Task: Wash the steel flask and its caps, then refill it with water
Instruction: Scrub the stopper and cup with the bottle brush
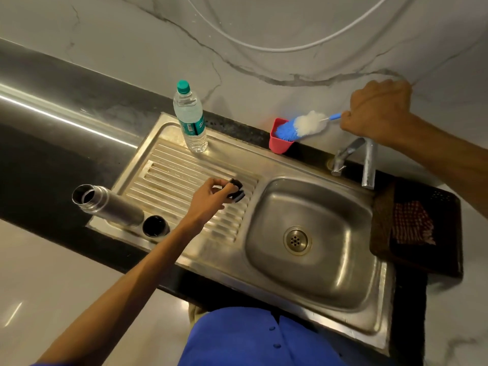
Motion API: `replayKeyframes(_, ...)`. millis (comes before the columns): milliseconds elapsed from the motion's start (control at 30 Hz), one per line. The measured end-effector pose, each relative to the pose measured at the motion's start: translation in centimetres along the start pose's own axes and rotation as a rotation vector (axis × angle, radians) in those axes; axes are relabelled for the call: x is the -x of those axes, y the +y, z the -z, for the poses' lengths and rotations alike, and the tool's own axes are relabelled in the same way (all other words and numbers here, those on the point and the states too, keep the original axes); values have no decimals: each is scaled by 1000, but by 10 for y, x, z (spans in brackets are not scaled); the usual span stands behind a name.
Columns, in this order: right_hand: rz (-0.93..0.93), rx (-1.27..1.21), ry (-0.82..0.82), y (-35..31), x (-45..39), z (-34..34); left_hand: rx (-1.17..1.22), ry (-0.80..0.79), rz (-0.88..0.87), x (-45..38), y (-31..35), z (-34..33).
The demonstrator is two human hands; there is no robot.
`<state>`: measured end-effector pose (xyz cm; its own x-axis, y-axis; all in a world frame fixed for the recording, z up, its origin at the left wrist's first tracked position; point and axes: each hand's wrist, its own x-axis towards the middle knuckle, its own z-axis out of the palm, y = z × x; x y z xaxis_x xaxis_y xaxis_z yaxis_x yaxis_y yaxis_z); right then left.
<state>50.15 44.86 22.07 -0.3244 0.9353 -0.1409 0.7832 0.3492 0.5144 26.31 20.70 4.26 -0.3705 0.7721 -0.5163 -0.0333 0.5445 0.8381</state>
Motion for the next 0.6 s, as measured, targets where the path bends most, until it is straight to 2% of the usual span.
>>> replayKeyframes(100, -32, -42, 14, 3, -8, -11, 16, -51, 27, -2, 6, -1)
replayKeyframes(300, -94, -149, 22, 18, -14, -23, -21, -300, 34, 3, 15, -9)
replayKeyframes(600, -141, -167, 54, 67, 0, -8, 18, -301, 83, -7, 9, -16)
